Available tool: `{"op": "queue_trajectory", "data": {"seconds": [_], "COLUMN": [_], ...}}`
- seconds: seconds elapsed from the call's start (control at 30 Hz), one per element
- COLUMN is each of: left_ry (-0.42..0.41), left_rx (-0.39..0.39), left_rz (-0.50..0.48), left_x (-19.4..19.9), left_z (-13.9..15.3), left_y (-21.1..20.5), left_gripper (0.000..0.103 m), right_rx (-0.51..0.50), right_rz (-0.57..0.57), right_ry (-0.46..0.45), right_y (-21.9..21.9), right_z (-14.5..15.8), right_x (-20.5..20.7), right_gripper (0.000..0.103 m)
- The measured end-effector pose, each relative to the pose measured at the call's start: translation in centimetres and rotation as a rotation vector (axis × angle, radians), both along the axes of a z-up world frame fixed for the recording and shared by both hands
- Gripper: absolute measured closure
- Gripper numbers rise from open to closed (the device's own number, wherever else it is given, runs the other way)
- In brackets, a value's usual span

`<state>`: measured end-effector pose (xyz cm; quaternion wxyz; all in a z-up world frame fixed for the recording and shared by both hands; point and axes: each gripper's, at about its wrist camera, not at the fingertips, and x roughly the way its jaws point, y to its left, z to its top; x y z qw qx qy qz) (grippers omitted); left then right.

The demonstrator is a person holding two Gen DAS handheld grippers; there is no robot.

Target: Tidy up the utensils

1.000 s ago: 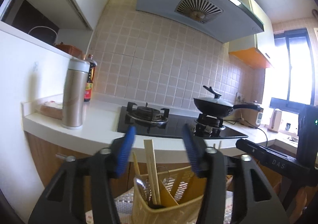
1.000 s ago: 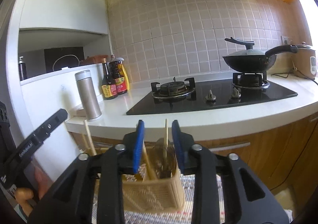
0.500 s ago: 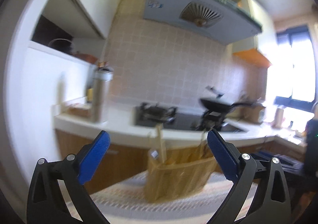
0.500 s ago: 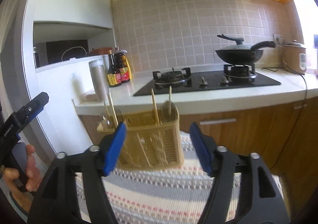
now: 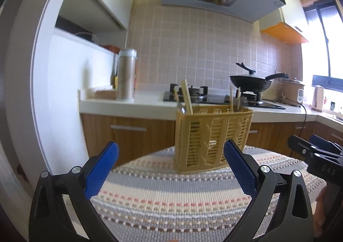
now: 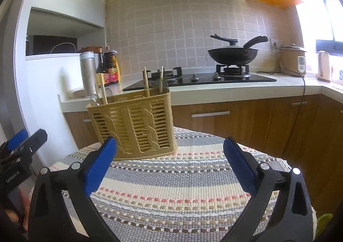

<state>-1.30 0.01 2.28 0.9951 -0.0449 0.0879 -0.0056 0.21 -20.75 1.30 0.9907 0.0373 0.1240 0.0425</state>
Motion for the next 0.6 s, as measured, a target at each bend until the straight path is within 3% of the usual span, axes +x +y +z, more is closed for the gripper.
{"op": "queue_trajectory", "data": {"seconds": [0.1, 0.27, 0.6], "left_ry": [0.019, 0.024, 0.038], "left_rx": [-0.033, 0.02, 0.034], "left_rz": [0.026, 0.046, 0.032], "left_x": [0.3, 0.5, 1.0], "left_z": [-1.2, -1.8, -1.9], "left_y": [0.4, 0.2, -0.2], "left_gripper": [0.008, 0.008, 0.008], "right_rx": [-0.032, -0.071, -0.1], "right_rz": [-0.007, 0.019, 0.029], "right_ry": [-0.011, 0.016, 0.065], "right_y": [0.4, 1.4, 2.1], "right_z": [-0.4, -1.0, -2.0], "right_x": [0.0, 0.4, 1.1], "right_gripper": [0.008, 0.008, 0.008]}}
